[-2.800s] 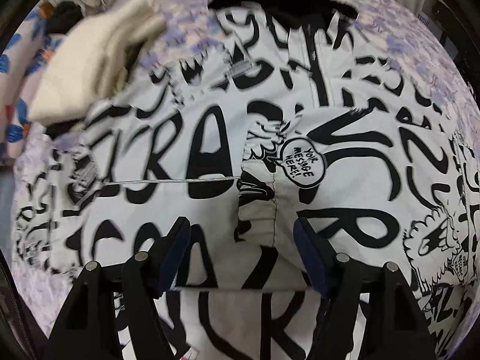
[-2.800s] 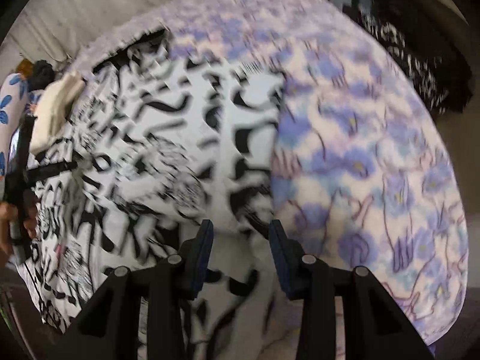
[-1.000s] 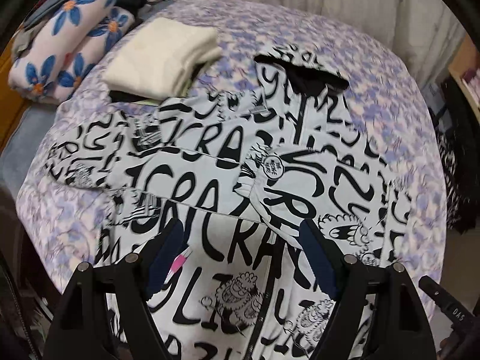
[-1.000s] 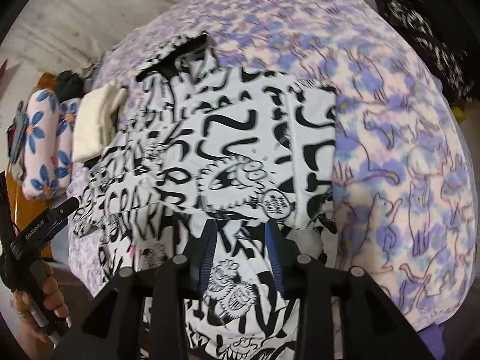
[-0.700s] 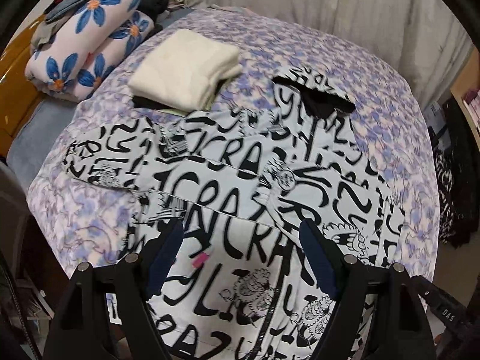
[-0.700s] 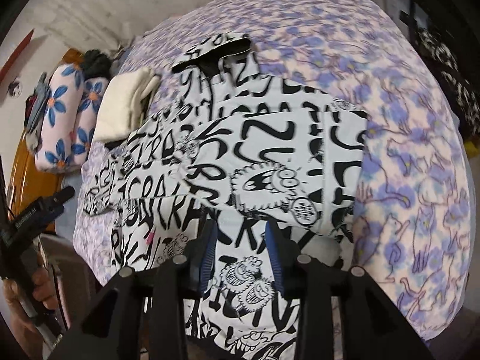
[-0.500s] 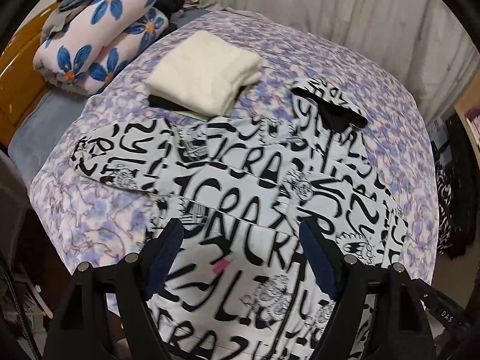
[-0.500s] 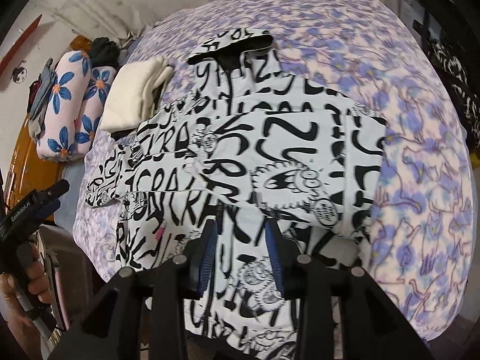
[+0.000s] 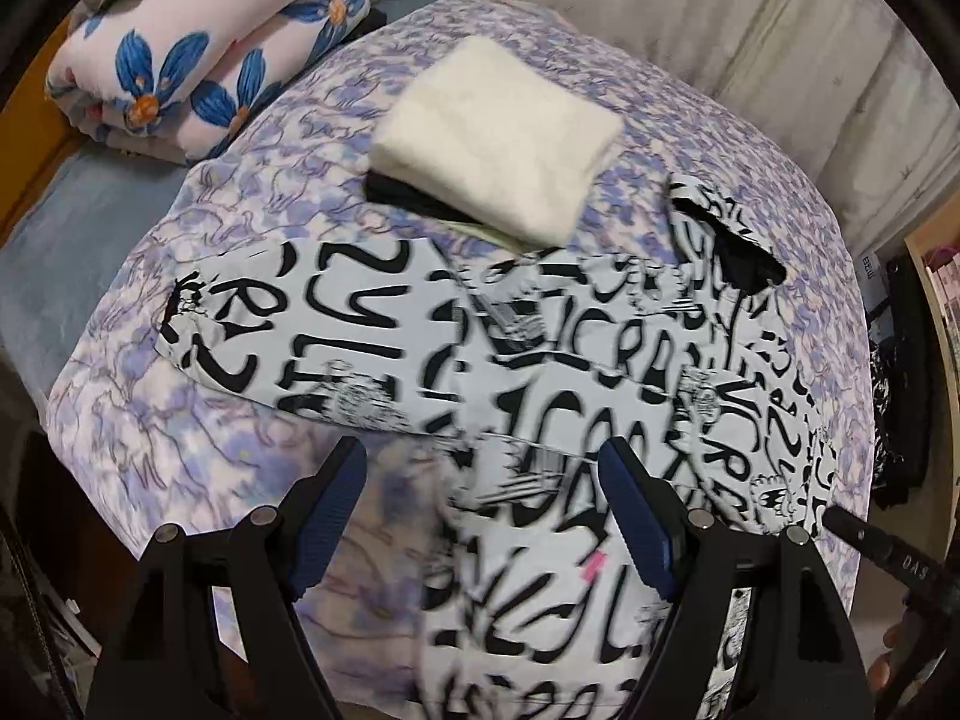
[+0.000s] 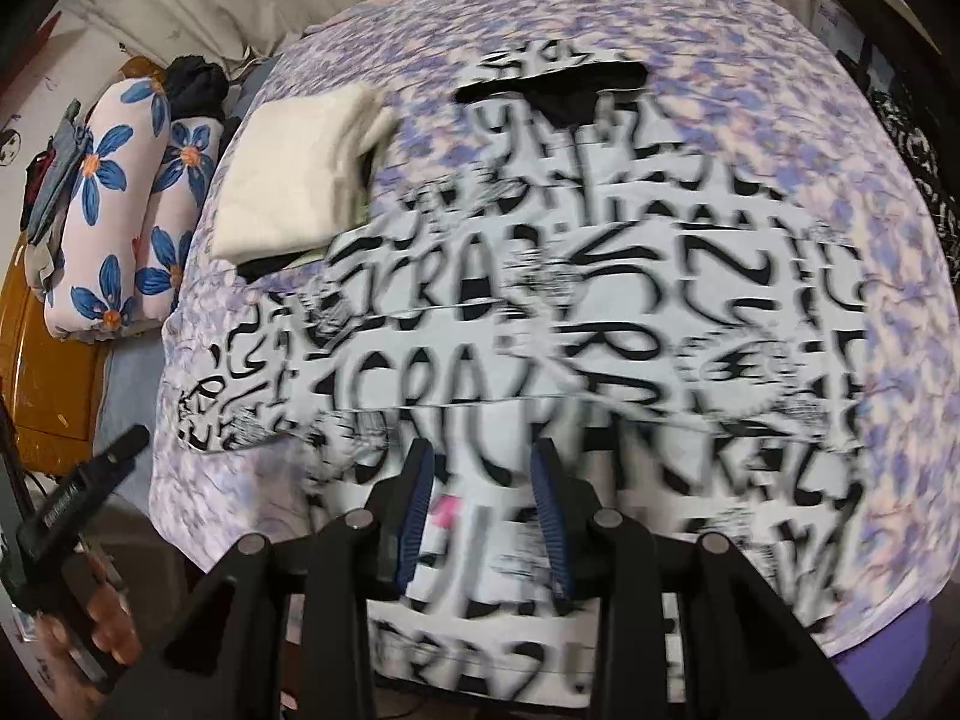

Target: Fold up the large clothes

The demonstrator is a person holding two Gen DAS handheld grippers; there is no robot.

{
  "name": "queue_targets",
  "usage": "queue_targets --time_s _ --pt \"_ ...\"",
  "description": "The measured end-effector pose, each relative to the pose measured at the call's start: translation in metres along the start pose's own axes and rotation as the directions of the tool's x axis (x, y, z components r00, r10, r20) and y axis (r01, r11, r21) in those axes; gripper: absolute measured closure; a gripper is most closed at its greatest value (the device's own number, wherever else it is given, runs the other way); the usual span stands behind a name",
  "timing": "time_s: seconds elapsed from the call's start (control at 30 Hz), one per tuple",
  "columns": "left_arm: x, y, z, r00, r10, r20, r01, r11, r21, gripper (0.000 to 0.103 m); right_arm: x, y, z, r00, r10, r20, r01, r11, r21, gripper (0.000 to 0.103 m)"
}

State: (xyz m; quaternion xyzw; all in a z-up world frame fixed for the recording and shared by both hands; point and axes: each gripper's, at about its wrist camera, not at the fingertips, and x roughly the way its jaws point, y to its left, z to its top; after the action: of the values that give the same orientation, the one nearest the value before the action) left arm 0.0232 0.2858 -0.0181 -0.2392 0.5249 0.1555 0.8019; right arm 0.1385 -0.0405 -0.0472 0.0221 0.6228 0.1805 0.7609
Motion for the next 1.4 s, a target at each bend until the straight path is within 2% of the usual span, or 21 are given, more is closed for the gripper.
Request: queue_targets --time_s 0.23,0.53,0.73,0.83,0.93,1.1,1.23,1.4 --pt "0.034 0.092 0.025 0.998 -0.012 -0.064 0.009 0.999 -0.037 0.025 0.049 0.108 0.014 0.999 0.013 -0.03 -0.014 0.999 -0.032 0.07" --pt "0.074 0.185 0.037 0.994 0.01 -0.108 -0.029 0.984 -0.175 0.025 0.113 0.197 0.029 0.994 0.027 -0.108 -0.04 0.991 -0.124 0.07" --pt "0.111 0.243 0.046 0.989 0.048 -0.14 -0.084 0.96 -0.267 0.025 0.156 0.226 0.035 0.988 0.044 -0.147 -0.065 0.988 -0.138 0.069" --pt "0.136 0.276 0.05 0.987 0.038 -0.158 -0.092 0.932 -0.349 0.025 0.18 0.234 0.035 0.984 0.043 -0.172 -0.067 0.989 -0.135 0.069" --pt "0.159 0.303 0.048 0.986 -0.007 -0.166 -0.066 0.899 -0.432 0.025 0.2 0.239 0.033 0.981 0.039 -0.191 -0.065 0.989 -0.134 0.069" --pt "0.198 0.331 0.036 0.978 -0.065 -0.199 -0.055 0.838 -0.544 0.025 0.223 0.243 0.03 0.977 0.031 -0.21 -0.061 0.989 -0.135 0.069" --pt "0.215 0.332 0.034 0.979 -0.065 -0.191 -0.052 0.835 -0.547 0.019 0.24 0.241 0.025 0.973 0.029 -0.228 -0.059 0.99 -0.127 0.069" --pt "0.229 0.32 0.039 0.979 -0.004 -0.205 -0.104 0.854 -0.51 0.018 0.252 0.236 0.019 0.969 0.034 -0.243 -0.058 0.994 -0.089 0.069"
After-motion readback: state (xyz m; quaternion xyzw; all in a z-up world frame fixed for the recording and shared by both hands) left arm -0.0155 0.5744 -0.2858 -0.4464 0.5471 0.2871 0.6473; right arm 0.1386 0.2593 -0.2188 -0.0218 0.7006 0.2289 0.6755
